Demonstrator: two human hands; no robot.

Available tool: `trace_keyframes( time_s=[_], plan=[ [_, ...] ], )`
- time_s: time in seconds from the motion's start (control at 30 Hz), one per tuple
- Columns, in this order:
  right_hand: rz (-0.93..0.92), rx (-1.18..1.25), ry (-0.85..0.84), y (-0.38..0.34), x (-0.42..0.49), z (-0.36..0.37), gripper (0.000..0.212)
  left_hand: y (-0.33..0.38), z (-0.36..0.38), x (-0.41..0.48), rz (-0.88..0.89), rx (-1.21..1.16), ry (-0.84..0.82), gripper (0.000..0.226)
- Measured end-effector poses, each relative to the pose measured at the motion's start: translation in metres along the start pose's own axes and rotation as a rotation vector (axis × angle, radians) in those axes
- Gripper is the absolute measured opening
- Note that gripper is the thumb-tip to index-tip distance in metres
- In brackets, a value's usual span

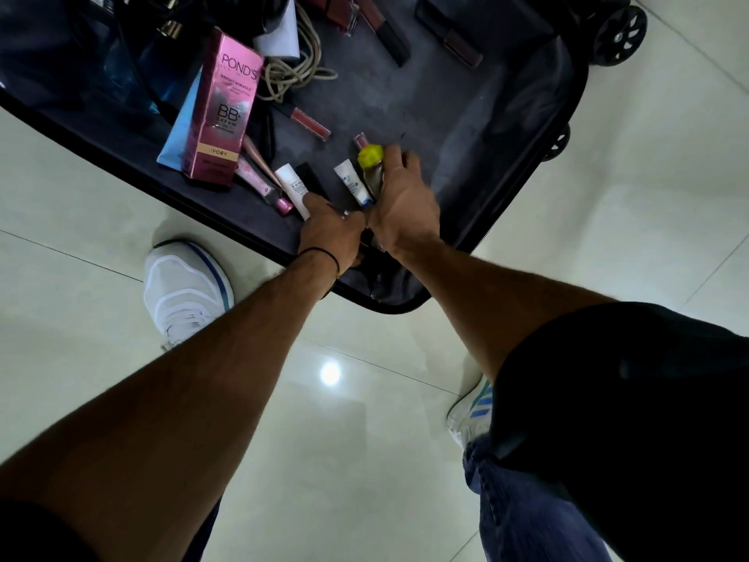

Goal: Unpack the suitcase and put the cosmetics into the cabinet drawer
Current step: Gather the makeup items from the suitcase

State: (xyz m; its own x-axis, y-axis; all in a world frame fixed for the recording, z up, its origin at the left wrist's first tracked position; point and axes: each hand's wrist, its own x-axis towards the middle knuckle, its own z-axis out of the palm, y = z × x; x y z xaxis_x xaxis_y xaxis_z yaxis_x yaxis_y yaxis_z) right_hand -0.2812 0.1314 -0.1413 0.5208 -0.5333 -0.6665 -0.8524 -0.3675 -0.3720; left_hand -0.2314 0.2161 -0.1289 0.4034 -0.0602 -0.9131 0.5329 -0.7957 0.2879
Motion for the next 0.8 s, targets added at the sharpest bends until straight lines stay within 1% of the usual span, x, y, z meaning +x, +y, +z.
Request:
trace_keyframes(
  time_s=[0.03, 0.1, 0.17, 0.23, 0.3, 0.37, 0.47, 0.6, 0.73, 0.8],
  plan=[
    [0.0, 0.025, -0.011, 0.004, 0.001, -0.004, 0.062, -0.002, 0.006, 0.002, -0.001, 0.005, 0.018, 0.051],
    [0.016, 0.103, -0.015, 0.013, 0.003, -0.011, 0.063, -0.009, 0.02, 0.008, -0.006, 0.025, 0.072, 0.067],
    [0.047, 0.189, -0.005, 0.02, 0.003, -0.014, 0.065, -0.001, 0.028, -0.001, -0.021, 0.067, 0.123, 0.066],
    [0.075, 0.285, 0.013, 0.025, 0.005, -0.012, 0.066, 0.002, 0.037, -0.004, -0.028, 0.183, 0.162, 0.061],
    [0.078, 0.319, 0.02, 0.027, 0.006, -0.01, 0.067, 0.003, 0.047, -0.005, -0.012, 0.258, 0.221, 0.06],
    [0.04, 0.267, 0.017, 0.025, 0.006, -0.01, 0.063, 0.003, 0.055, -0.003, 0.031, 0.32, 0.269, 0.055],
    [0.01, 0.114, 0.002, 0.018, 0.007, -0.008, 0.058, 0.004, 0.059, 0.002, 0.051, 0.391, 0.316, 0.044],
    [-0.025, -0.136, 0.058, 0.015, 0.008, -0.006, 0.065, 0.001, 0.048, 0.004, 0.125, 0.566, 0.288, 0.053],
    [-0.069, -0.161, 0.048, 0.017, 0.005, -0.008, 0.067, 0.001, 0.036, 0.012, 0.263, 0.539, 0.338, 0.05],
    [-0.045, -0.13, 0.061, 0.018, 0.007, -0.011, 0.063, 0.001, 0.03, 0.015, 0.301, 0.564, 0.375, 0.052]
  ],
)
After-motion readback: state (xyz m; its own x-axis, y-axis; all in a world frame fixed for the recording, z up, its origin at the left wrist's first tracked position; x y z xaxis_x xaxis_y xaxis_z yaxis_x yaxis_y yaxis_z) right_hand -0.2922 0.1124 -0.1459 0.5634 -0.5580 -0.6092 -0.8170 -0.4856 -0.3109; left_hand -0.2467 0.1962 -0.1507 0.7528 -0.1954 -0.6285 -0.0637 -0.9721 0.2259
